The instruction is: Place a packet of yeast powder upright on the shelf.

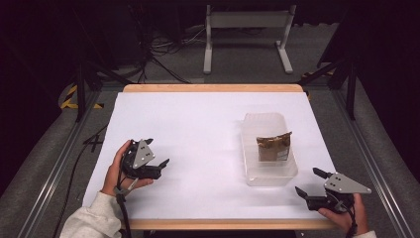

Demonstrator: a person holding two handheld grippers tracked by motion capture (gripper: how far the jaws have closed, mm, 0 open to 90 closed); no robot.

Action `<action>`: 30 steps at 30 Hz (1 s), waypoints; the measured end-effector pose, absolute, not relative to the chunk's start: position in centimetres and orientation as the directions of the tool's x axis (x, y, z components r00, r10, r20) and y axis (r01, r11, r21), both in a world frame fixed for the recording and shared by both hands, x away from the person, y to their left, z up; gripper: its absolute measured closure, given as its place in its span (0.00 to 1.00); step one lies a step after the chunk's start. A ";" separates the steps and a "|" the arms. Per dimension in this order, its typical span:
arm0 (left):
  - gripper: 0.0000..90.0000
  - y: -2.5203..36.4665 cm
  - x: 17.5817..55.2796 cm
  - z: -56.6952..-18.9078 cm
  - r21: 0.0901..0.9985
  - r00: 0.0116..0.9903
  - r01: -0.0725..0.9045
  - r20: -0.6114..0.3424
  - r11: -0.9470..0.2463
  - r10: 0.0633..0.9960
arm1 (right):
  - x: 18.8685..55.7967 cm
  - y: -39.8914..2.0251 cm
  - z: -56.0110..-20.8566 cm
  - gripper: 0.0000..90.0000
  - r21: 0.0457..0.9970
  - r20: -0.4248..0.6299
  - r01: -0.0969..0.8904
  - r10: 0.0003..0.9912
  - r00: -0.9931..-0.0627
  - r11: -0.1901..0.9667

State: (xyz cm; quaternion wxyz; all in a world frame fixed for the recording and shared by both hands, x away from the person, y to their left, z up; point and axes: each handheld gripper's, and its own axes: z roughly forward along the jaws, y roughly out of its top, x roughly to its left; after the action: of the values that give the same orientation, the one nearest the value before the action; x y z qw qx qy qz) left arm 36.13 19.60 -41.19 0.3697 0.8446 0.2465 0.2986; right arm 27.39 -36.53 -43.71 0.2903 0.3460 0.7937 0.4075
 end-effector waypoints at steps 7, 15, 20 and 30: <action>0.18 21.3 35.1 -41.8 0.775 0.679 0.217 0.317 -0.594 0.661 | 27.6 -36.5 -43.6 0.15 0.850 -0.185 0.305 0.785 -0.591 0.429; 0.18 23.0 34.1 -42.7 0.782 0.651 0.249 0.301 -0.571 0.697 | 27.9 -36.3 -43.5 0.14 0.851 -0.187 0.300 0.782 -0.594 0.432; 0.17 24.3 33.2 -43.5 0.806 0.642 0.263 0.264 -0.530 0.720 | 28.0 -36.3 -43.5 0.14 0.853 -0.187 0.296 0.782 -0.595 0.430; 0.16 27.1 31.7 -44.7 0.836 0.590 0.313 0.201 -0.450 0.782 | 28.0 -36.3 -43.4 0.14 0.856 -0.188 0.294 0.785 -0.591 0.426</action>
State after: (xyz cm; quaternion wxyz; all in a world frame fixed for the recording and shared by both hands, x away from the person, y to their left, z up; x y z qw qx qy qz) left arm 31.69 27.07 -44.72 0.3968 0.7984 0.3429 0.2960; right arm 28.01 -36.35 -43.45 0.2971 0.3412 0.7904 0.4130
